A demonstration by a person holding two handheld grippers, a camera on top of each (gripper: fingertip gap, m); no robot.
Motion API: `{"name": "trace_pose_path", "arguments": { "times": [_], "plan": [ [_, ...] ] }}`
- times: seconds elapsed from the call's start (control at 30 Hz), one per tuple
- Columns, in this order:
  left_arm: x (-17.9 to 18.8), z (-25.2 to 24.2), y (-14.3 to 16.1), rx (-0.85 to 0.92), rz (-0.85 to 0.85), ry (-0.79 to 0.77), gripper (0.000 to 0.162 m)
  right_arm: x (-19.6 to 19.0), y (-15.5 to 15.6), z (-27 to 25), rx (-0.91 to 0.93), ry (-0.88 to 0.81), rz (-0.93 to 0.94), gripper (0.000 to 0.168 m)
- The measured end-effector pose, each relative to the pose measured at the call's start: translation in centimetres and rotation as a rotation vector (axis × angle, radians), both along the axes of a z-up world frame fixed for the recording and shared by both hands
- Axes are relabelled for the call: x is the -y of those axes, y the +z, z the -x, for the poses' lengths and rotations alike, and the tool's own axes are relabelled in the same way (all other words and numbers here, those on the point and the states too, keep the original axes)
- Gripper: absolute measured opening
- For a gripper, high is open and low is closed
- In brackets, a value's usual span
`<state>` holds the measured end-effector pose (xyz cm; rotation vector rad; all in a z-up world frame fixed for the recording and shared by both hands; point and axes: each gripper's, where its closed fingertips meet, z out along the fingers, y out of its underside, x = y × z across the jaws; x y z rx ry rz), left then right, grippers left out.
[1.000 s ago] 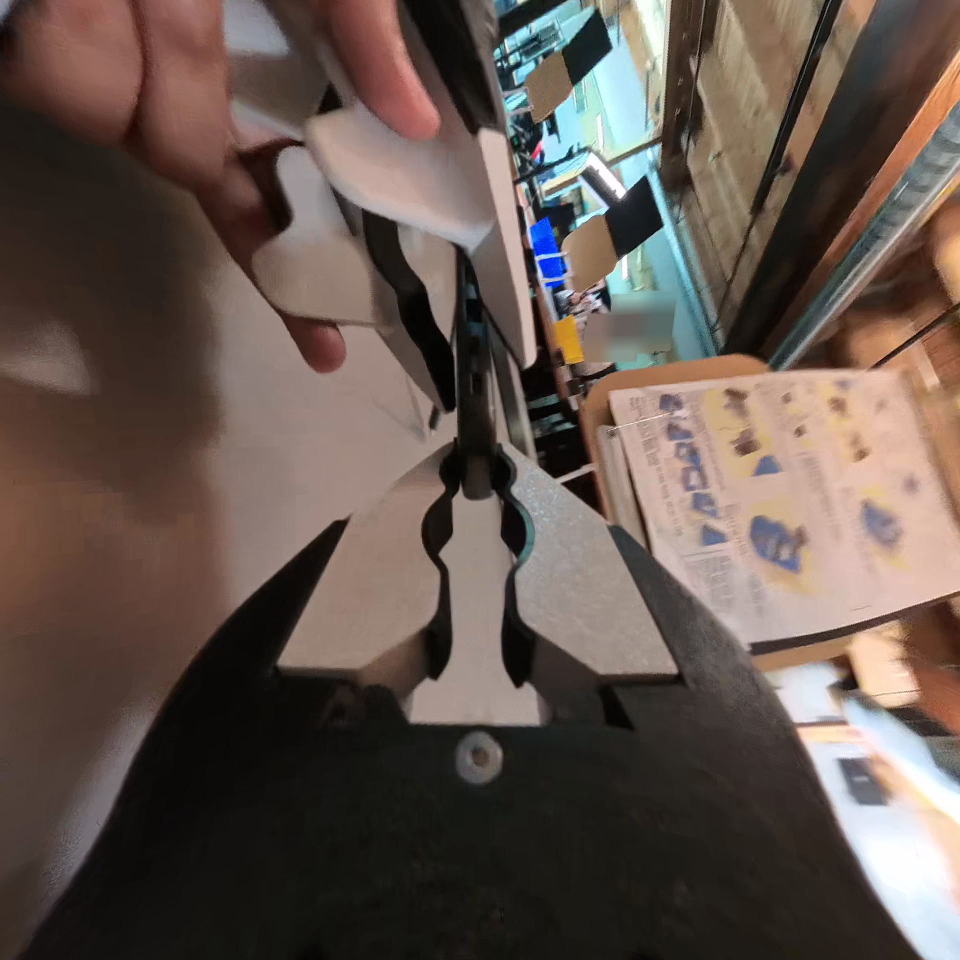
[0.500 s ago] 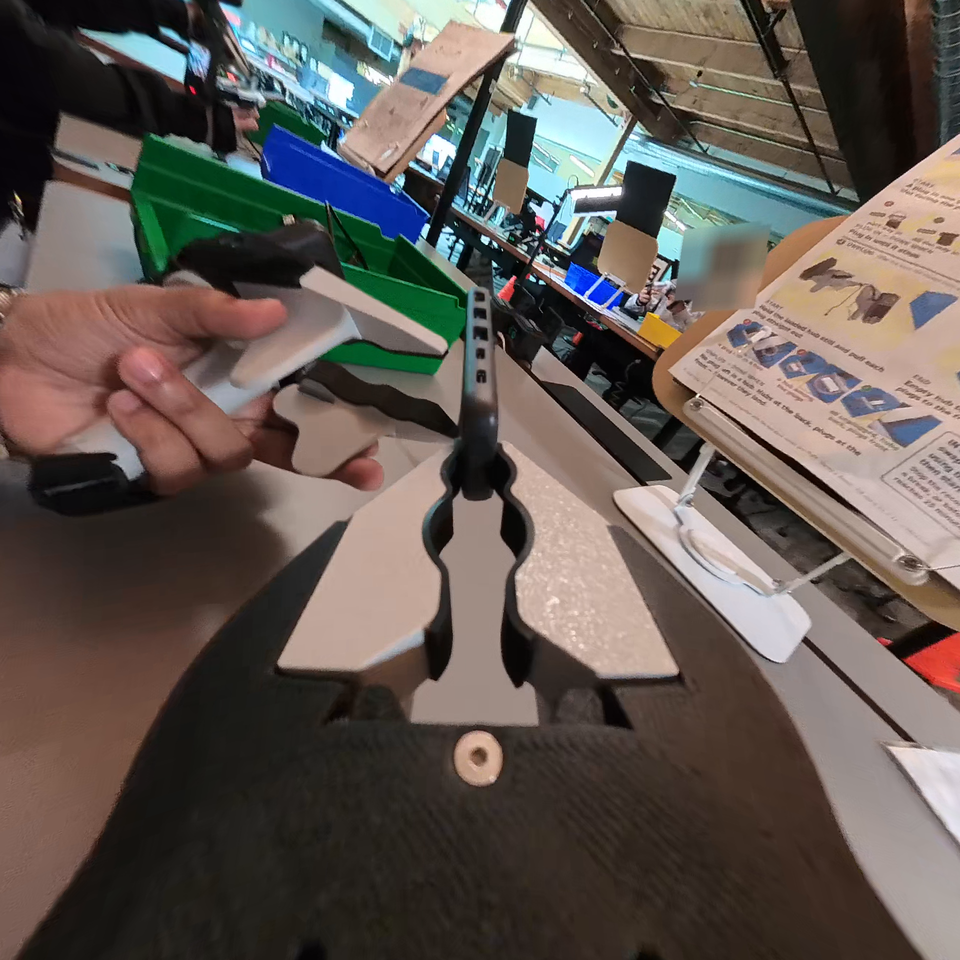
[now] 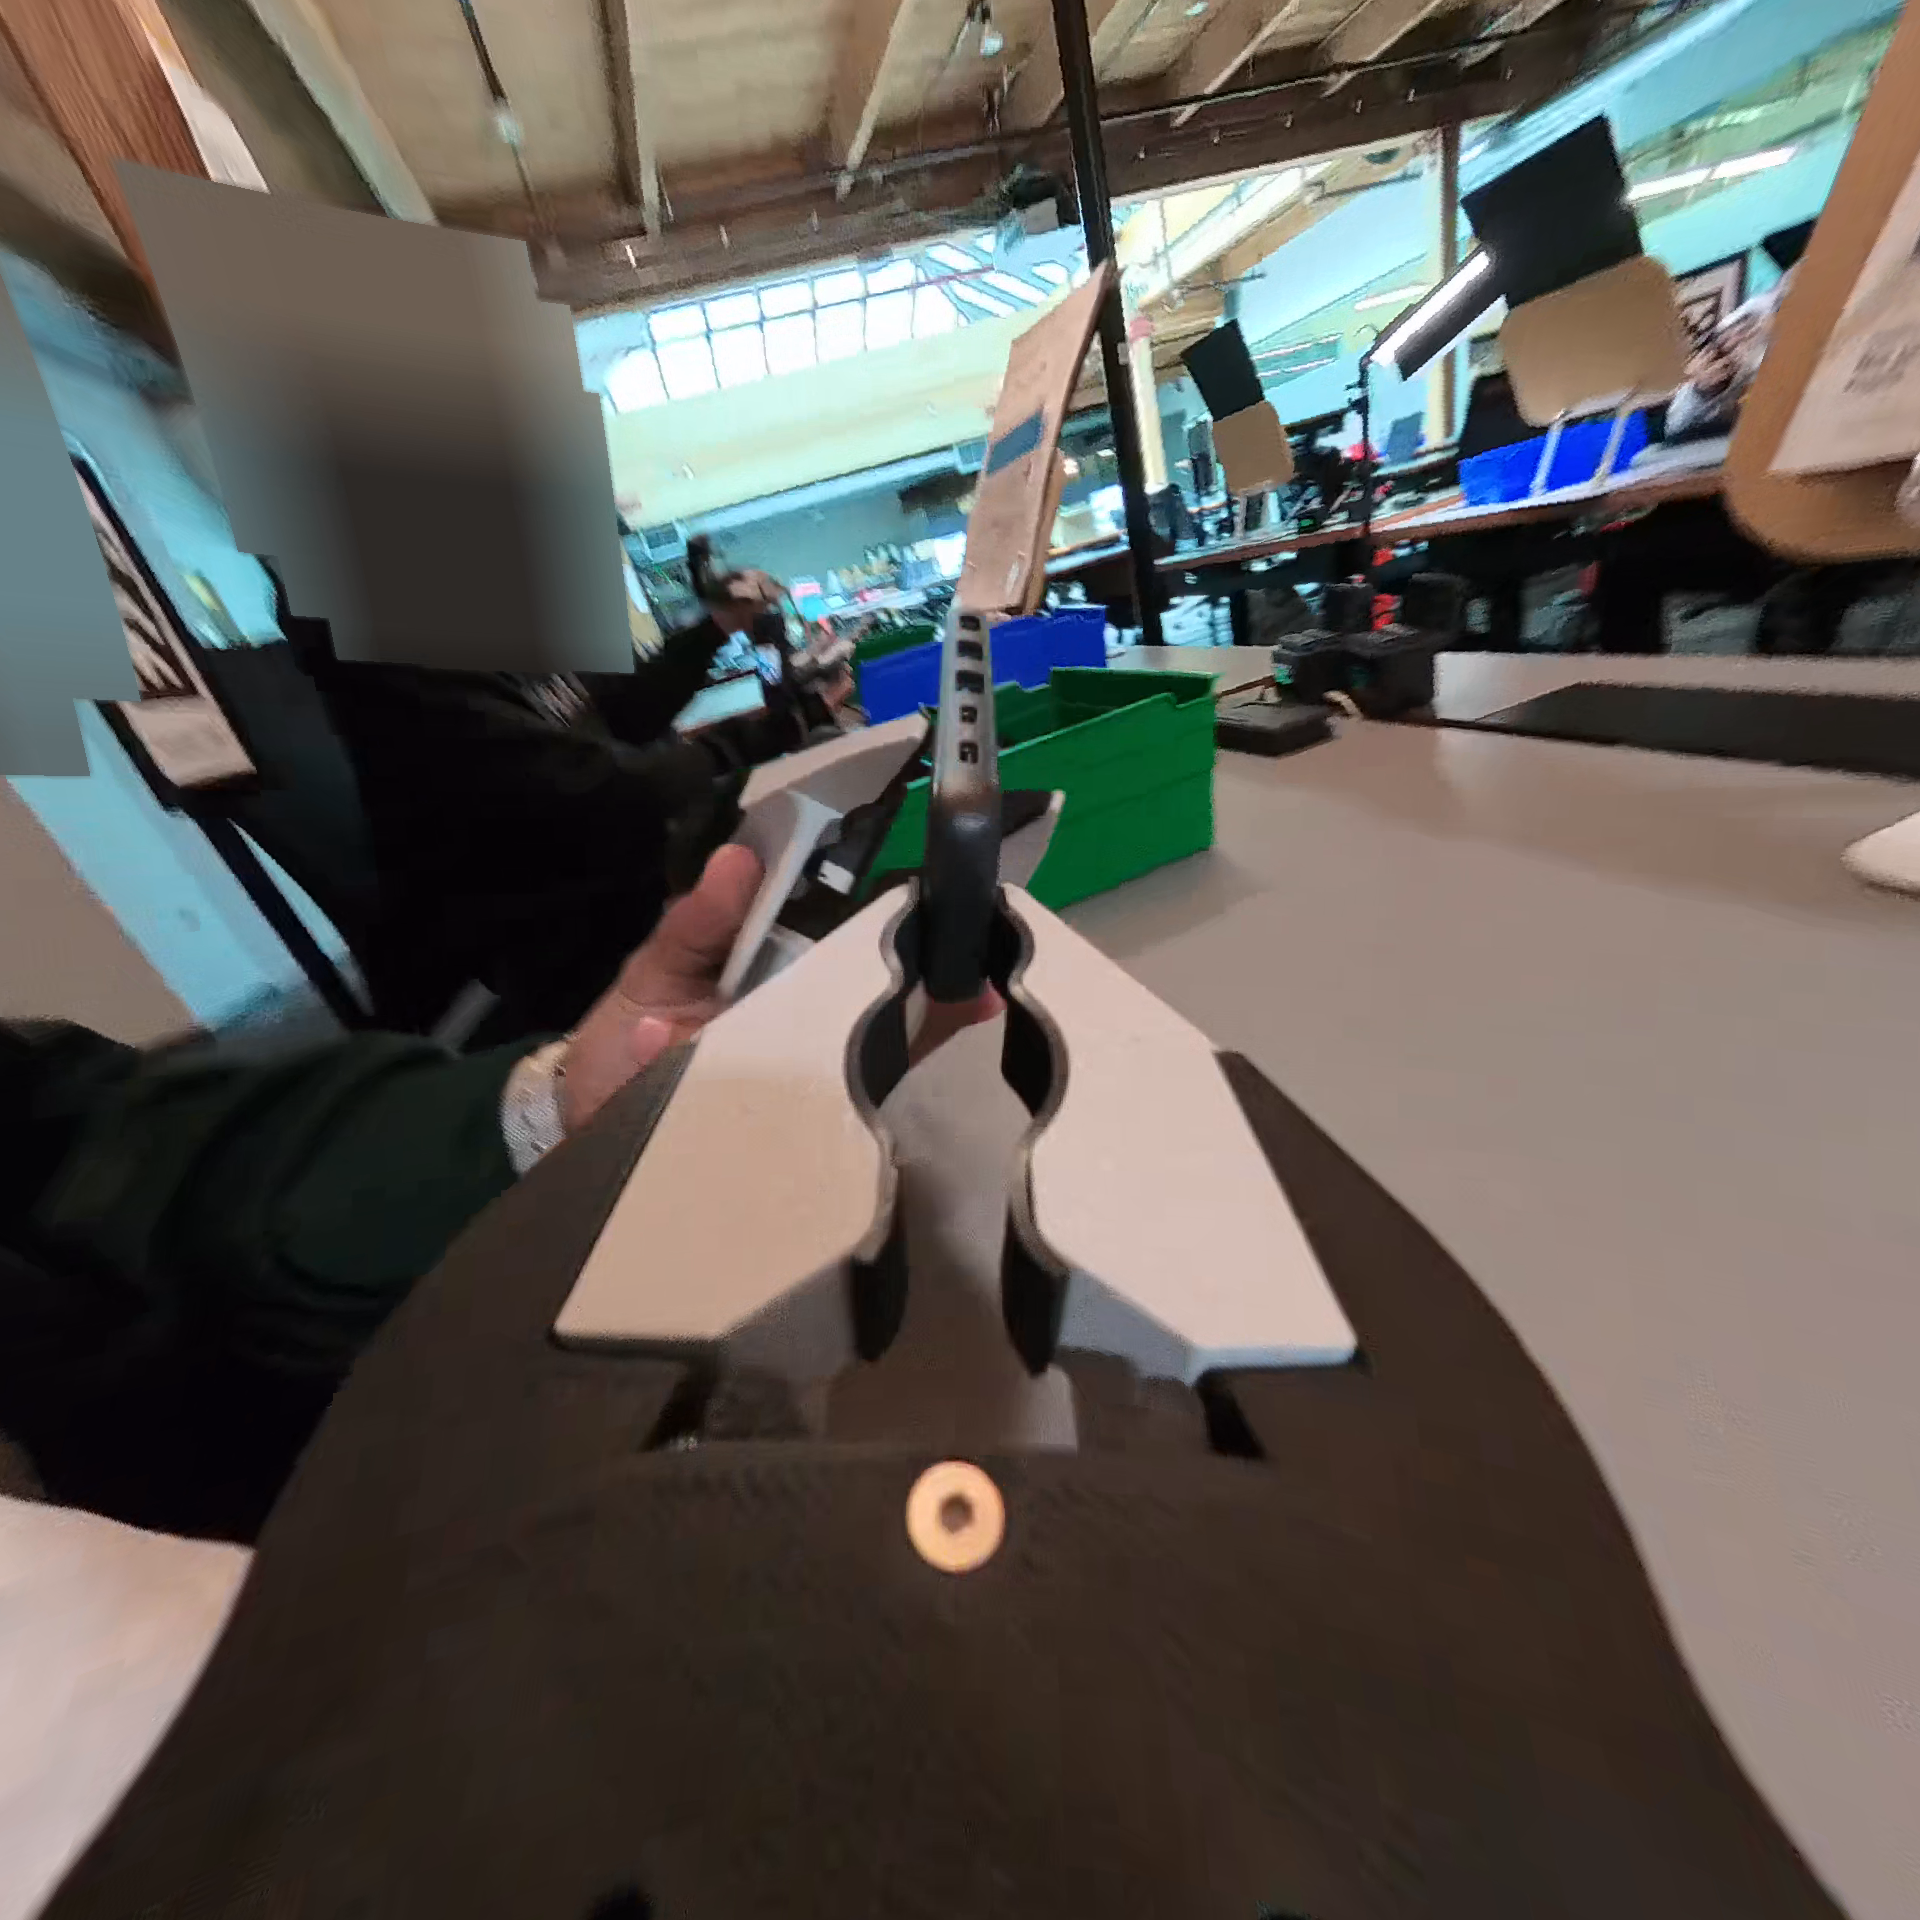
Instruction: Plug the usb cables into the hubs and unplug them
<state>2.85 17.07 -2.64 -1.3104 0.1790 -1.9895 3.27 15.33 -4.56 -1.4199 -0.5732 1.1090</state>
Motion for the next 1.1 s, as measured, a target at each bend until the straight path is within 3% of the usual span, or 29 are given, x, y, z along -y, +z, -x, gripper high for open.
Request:
{"name": "trace_pose_path", "arguments": {
  "times": [0.2, 0.77, 1.1],
  "plan": [
    [0.3, 0.3, 0.7, 0.014, -0.048, 0.012, 0.011, 1.1, -0.3, 1.1, -0.213, 0.101, 0.167, 0.012],
    [0.3, 0.8, 0.4, 0.081, -0.001, -0.067, 0.009, 3.0, -2.6, 3.7, 0.095, 0.113, -0.008, 0.012],
    [0.0, 1.0, 0.3, 0.062, -0.008, -0.031, 0.008, 2.5, -2.5, 2.9, 0.089, 0.102, -0.018, 0.018]
  ]
}}
